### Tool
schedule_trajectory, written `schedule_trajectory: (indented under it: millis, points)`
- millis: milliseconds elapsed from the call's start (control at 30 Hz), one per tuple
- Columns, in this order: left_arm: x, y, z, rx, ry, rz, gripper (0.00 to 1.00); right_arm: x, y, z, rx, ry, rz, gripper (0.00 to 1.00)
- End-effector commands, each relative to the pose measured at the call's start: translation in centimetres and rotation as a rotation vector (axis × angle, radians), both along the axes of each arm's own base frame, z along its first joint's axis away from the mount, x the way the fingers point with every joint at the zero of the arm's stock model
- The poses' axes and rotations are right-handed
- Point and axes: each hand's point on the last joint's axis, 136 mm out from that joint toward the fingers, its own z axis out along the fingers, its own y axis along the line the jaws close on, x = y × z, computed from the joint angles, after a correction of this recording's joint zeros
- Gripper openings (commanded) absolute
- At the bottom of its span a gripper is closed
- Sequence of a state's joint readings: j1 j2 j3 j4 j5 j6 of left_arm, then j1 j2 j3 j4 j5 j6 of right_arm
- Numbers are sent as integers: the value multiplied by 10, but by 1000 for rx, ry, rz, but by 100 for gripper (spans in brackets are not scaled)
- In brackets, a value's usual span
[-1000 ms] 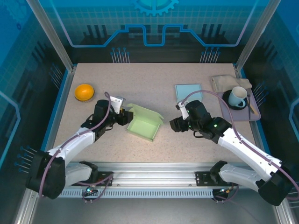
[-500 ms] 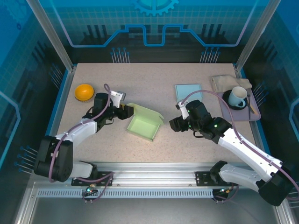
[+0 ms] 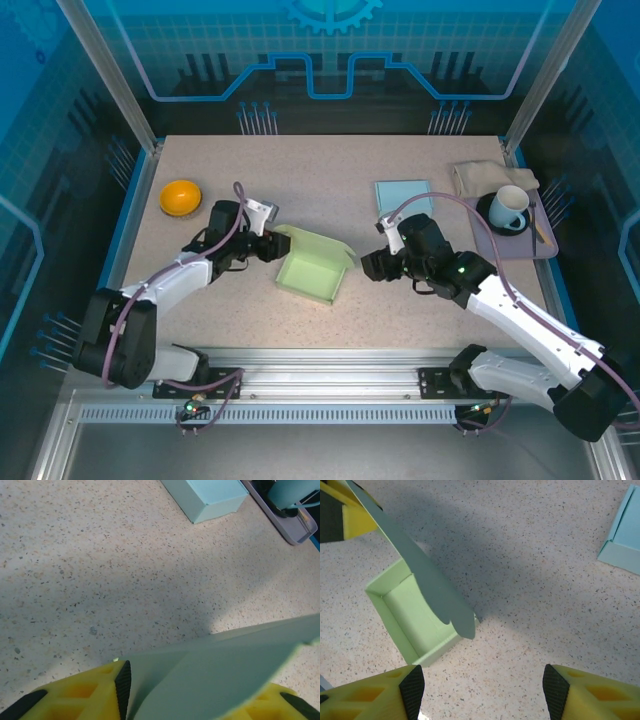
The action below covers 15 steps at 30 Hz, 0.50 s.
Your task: Fold the paper box
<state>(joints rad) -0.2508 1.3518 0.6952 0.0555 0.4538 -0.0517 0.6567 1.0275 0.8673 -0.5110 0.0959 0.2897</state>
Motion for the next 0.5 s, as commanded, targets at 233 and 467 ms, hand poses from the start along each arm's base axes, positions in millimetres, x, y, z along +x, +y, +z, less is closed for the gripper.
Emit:
schedule_trajectory:
  millis: [233, 467]
  points:
    - [-6, -1, 8, 78, -24, 9, 32, 6, 31, -22, 90, 81, 14, 67]
    - [-12, -4, 8, 102, -20, 22, 32, 14, 53, -37, 85, 59, 76, 67]
